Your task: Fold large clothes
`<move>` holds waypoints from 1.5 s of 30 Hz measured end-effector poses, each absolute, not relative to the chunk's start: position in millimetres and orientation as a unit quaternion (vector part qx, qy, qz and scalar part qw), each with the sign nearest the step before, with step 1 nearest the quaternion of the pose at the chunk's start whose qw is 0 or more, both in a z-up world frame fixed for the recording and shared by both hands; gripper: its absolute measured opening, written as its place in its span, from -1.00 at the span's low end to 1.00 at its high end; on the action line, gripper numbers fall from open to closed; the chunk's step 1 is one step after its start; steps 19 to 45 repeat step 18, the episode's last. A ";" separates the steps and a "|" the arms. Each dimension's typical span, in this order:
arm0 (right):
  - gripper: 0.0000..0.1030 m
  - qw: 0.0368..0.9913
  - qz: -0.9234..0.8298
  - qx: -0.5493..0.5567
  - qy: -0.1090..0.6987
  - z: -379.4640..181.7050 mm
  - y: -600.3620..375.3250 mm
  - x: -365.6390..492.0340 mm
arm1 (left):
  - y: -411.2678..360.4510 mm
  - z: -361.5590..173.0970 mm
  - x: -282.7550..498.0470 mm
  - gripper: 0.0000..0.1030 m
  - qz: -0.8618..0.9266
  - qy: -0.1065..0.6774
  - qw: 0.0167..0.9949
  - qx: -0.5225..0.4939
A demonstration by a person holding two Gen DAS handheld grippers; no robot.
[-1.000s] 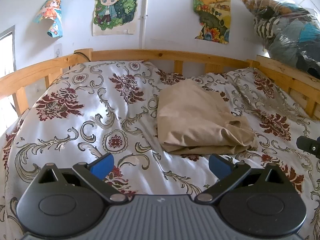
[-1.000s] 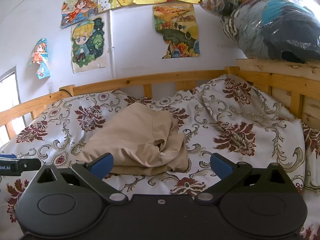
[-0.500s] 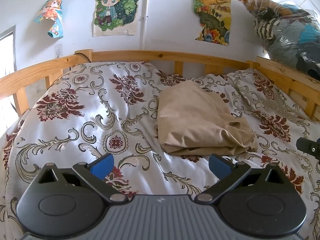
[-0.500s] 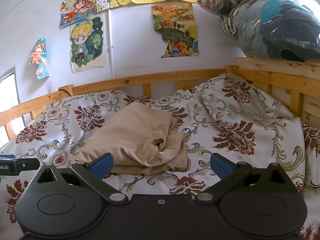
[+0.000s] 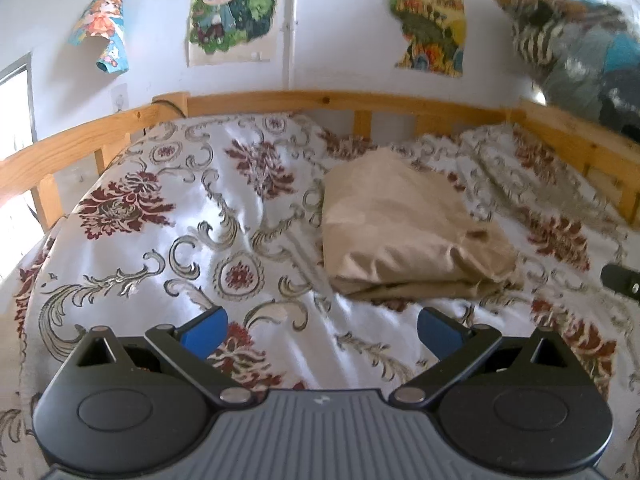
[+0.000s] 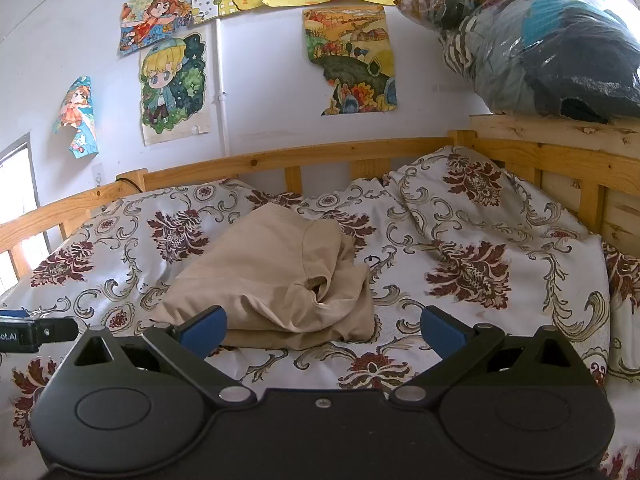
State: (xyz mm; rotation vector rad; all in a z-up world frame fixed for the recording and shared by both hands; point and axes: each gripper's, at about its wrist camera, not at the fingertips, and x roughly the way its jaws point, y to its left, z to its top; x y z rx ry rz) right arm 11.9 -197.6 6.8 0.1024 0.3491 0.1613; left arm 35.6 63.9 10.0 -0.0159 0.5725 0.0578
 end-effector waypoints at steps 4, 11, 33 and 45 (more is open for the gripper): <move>0.99 0.980 0.080 0.051 0.174 6.2 -198.2 11.9 | 64.1 10.1 35.4 0.99 0.032 0.284 0.958 -0.008; 0.99 0.979 0.079 0.051 0.182 2.6 -198.4 13.1 | 65.1 8.9 36.1 0.99 0.035 0.286 0.958 -0.004; 0.99 0.978 0.078 0.054 0.187 3.3 -198.8 15.7 | 66.2 7.9 36.6 0.99 0.035 0.287 0.957 -0.004; 0.99 0.978 0.078 0.054 0.187 3.3 -198.8 15.7 | 66.2 7.9 36.6 0.99 0.035 0.287 0.957 -0.004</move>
